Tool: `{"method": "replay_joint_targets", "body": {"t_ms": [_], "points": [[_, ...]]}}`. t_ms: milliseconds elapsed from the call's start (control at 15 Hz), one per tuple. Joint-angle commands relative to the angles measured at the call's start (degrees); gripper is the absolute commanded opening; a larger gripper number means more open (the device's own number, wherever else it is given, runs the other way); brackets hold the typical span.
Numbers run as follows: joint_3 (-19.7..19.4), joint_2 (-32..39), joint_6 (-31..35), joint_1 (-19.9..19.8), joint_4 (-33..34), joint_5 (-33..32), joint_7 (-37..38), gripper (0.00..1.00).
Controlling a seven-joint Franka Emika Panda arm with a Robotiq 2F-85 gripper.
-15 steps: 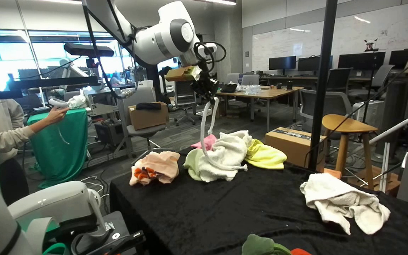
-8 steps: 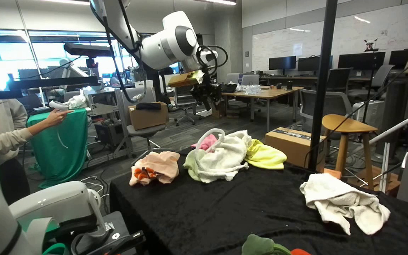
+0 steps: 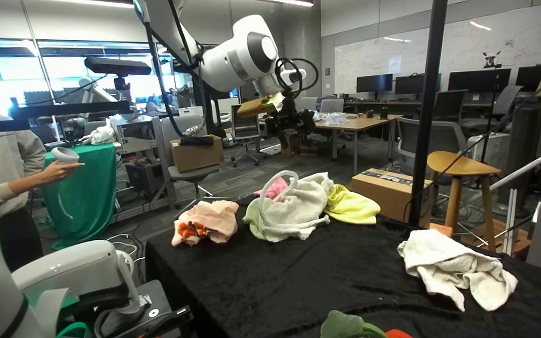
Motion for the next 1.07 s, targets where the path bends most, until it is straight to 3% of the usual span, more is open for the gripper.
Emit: {"method": "replay_joint_targets", "body": {"t_ms": [0, 467, 1000], "points": [[-2.9, -0.6, -1.7, -1.6, -0.3, -0.7, 2.1, 1.00], [-9.1, 0.1, -0.9, -7.9, -1.9, 0.5, -0.4, 1.00], [-13.8, 6.6, 2.0, -13.5, -0.8, 2.0, -5.2, 1.00]]}}
